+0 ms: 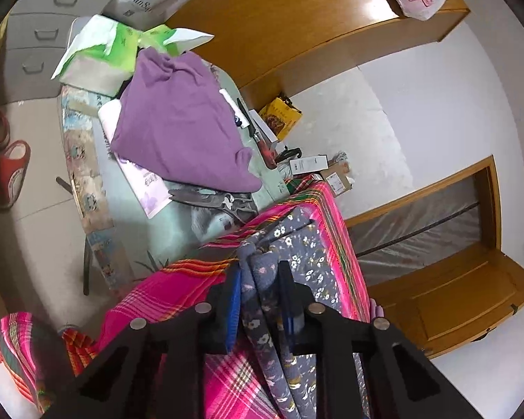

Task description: Fold clothes

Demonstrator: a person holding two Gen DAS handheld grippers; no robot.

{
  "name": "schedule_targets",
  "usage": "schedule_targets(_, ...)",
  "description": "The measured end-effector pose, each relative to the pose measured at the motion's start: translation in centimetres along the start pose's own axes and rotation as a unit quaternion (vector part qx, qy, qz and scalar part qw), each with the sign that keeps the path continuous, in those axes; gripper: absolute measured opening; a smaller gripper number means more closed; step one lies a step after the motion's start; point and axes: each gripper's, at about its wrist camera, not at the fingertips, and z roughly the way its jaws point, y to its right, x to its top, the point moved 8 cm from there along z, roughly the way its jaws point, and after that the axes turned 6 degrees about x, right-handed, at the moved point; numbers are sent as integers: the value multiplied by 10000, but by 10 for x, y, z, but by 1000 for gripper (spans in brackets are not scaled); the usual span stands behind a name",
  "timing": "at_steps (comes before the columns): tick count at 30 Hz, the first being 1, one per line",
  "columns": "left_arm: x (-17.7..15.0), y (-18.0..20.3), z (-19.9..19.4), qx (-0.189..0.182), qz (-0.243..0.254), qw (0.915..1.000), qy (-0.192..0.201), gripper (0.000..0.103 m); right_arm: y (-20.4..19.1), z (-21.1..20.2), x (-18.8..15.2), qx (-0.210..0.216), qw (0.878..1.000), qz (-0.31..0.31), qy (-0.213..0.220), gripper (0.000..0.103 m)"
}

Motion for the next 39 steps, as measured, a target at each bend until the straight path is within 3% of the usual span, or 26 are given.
schedule_targets(7, 3, 16, -7, -106, 172, 9998, 93, 17, 0, -3, -1, 6, 10000, 21, 29, 22)
schedule_targets(14, 4, 57, -19, -464, 553, 9972, 189, 16, 6, -11, -3, -21, 9999, 140, 82, 22)
schedule_targets(24, -14, 140, -33, -1200, 1348, 9835, 114, 16, 18, -31, -9, -86, 9989, 377, 247, 22)
schedule_targets(30, -47, 202, -43, -1753, 2015, 9636, -91, 16, 32, -47, -15, -151, 9973, 608, 390, 22)
schedule_targets(39, -137, 269, -50, -2363, 3095, 9174, -826, 16, 58, -82, -25, -345, 9918, 1016, 695, 22)
